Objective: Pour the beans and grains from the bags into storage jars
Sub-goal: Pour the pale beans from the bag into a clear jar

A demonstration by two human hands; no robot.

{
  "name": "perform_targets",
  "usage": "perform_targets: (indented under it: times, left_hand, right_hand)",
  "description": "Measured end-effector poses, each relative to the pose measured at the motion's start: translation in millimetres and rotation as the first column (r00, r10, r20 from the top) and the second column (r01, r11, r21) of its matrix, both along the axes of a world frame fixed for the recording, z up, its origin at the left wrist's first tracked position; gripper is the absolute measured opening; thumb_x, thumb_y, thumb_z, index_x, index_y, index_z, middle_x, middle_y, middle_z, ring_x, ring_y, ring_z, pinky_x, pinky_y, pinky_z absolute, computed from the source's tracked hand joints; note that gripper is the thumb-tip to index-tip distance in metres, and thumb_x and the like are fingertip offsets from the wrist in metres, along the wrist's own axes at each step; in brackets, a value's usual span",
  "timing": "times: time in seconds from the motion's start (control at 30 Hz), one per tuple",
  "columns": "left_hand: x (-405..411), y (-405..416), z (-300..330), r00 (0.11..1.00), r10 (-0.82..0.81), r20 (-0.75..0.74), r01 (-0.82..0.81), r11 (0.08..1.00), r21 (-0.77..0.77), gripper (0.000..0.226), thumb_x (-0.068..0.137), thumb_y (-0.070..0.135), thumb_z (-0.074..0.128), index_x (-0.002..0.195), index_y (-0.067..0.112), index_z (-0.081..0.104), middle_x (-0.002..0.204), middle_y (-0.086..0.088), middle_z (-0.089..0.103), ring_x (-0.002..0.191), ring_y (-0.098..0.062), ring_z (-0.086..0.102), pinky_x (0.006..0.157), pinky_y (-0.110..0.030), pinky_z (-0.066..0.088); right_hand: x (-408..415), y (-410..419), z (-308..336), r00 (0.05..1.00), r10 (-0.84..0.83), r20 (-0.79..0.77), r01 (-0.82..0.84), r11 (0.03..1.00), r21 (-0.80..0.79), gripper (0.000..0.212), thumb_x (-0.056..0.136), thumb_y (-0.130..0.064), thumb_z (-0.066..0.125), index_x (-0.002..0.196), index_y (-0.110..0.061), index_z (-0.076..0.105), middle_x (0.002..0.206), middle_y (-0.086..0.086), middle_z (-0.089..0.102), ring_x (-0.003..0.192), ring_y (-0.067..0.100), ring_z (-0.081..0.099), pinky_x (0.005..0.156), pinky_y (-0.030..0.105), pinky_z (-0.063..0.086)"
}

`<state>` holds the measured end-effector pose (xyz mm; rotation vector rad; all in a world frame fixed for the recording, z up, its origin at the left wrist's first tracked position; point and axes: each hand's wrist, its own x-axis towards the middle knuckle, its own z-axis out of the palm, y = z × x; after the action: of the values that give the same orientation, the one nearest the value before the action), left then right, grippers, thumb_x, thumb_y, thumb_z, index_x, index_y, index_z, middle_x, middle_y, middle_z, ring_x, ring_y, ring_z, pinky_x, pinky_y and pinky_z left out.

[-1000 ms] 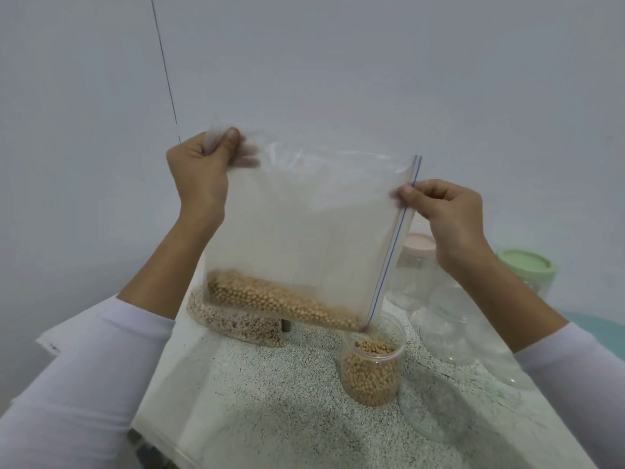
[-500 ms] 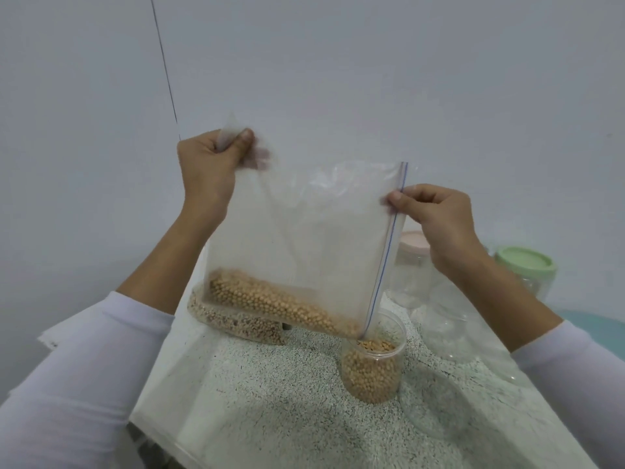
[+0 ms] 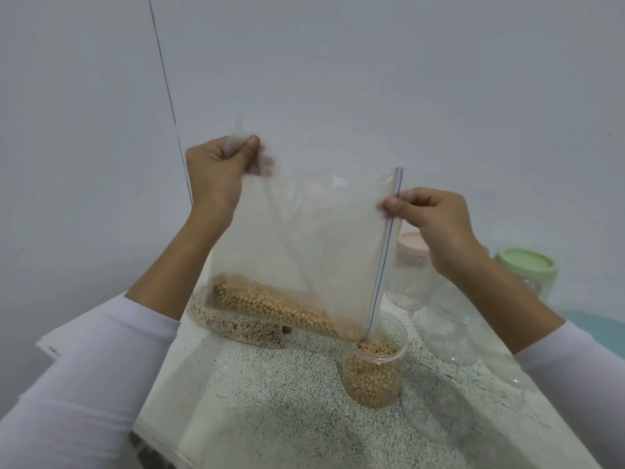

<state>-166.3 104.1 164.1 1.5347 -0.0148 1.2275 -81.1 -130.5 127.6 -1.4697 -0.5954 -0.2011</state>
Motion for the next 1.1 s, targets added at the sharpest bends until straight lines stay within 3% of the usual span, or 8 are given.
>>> perform_targets:
  times: [0.1, 0.2, 0.33, 0.43, 0.57, 0.67, 0.77, 1.1]
  left_hand:
    - [1, 3, 1, 0.998, 0.004, 0.055, -0.001, 0.998, -0.057, 0.018, 0.091, 0.01, 0.063, 0.073, 0.007, 0.067, 0.058, 0.004, 0.068, 0.06, -0.016, 0.069, 0.061, -0.027, 0.055]
    - [3, 3, 3, 0.999, -0.041, -0.005, 0.041, 0.999, 0.019, 0.019, 0.09, 0.011, 0.064, 0.072, 0.008, 0.068, 0.06, 0.003, 0.069, 0.062, -0.019, 0.069, 0.068, -0.035, 0.057]
    - [6, 2, 2, 0.999, -0.017, 0.034, 0.017, 1.0, -0.014, 0.021, 0.091, 0.01, 0.063, 0.07, 0.01, 0.067, 0.058, 0.006, 0.067, 0.063, -0.017, 0.069, 0.064, -0.033, 0.056]
    - [7, 1, 1, 1.0, -0.01, -0.022, 0.011, 0.998, 0.065, 0.021, 0.09, 0.013, 0.064, 0.069, 0.011, 0.069, 0.06, 0.006, 0.069, 0.065, -0.018, 0.069, 0.069, -0.033, 0.056]
    - [9, 2, 3, 0.998, 0.023, 0.05, -0.023, 1.0, -0.009, 0.02, 0.09, 0.011, 0.063, 0.071, 0.01, 0.068, 0.06, 0.006, 0.068, 0.065, -0.02, 0.069, 0.065, -0.034, 0.057]
    - [10, 2, 7, 1.0, 0.015, 0.002, -0.015, 0.999, 0.035, 0.021, 0.09, 0.011, 0.064, 0.069, 0.01, 0.068, 0.058, 0.006, 0.068, 0.059, -0.017, 0.068, 0.062, -0.032, 0.055]
    - [11, 5, 7, 0.999, 0.035, 0.031, -0.035, 0.999, -0.012, 0.019, 0.089, 0.012, 0.065, 0.071, 0.01, 0.068, 0.058, 0.006, 0.068, 0.056, -0.018, 0.067, 0.062, -0.036, 0.057]
    - [10, 7, 6, 0.999, 0.034, 0.019, -0.034, 0.999, -0.018, 0.02, 0.09, 0.01, 0.064, 0.07, 0.009, 0.067, 0.057, 0.005, 0.067, 0.059, -0.017, 0.069, 0.061, -0.032, 0.055]
  right_hand:
    - [3, -1, 2, 0.997, -0.075, 0.0, 0.075, 0.991, 0.108, 0.01, 0.082, -0.006, 0.07, 0.073, -0.012, 0.069, 0.062, -0.011, 0.07, 0.064, 0.002, 0.063, 0.075, 0.01, 0.048]
    - [3, 1, 3, 1.0, -0.012, 0.002, 0.012, 1.0, 0.003, 0.006, 0.083, -0.008, 0.069, 0.077, -0.009, 0.07, 0.062, -0.011, 0.069, 0.064, 0.0, 0.062, 0.073, 0.006, 0.045]
    - [6, 1, 1, 0.996, -0.087, -0.008, 0.087, 0.992, 0.094, 0.012, 0.083, -0.006, 0.069, 0.073, -0.013, 0.069, 0.062, -0.011, 0.07, 0.063, 0.002, 0.062, 0.074, 0.011, 0.048]
    - [5, 4, -1, 0.999, -0.034, -0.016, 0.034, 0.999, 0.018, 0.013, 0.083, -0.005, 0.069, 0.073, -0.012, 0.069, 0.061, -0.012, 0.069, 0.061, 0.001, 0.061, 0.068, 0.008, 0.045]
    - [8, 2, 2, 0.995, -0.101, -0.008, 0.101, 0.988, 0.115, 0.013, 0.084, -0.005, 0.068, 0.073, -0.013, 0.068, 0.06, -0.012, 0.069, 0.063, 0.0, 0.062, 0.07, 0.009, 0.046]
    - [7, 3, 4, 0.998, -0.054, -0.01, 0.054, 0.998, 0.018, 0.01, 0.084, -0.008, 0.069, 0.074, -0.013, 0.069, 0.06, -0.013, 0.068, 0.062, -0.003, 0.061, 0.069, 0.004, 0.044]
    - [9, 3, 2, 0.994, -0.104, -0.02, 0.106, 0.988, 0.111, 0.016, 0.083, -0.005, 0.069, 0.07, -0.014, 0.068, 0.059, -0.012, 0.068, 0.061, 0.0, 0.061, 0.069, 0.008, 0.046]
    - [8, 5, 1, 0.997, -0.075, -0.019, 0.076, 0.996, 0.038, 0.011, 0.083, -0.006, 0.069, 0.073, -0.011, 0.07, 0.063, -0.01, 0.069, 0.061, -0.001, 0.061, 0.067, 0.005, 0.043]
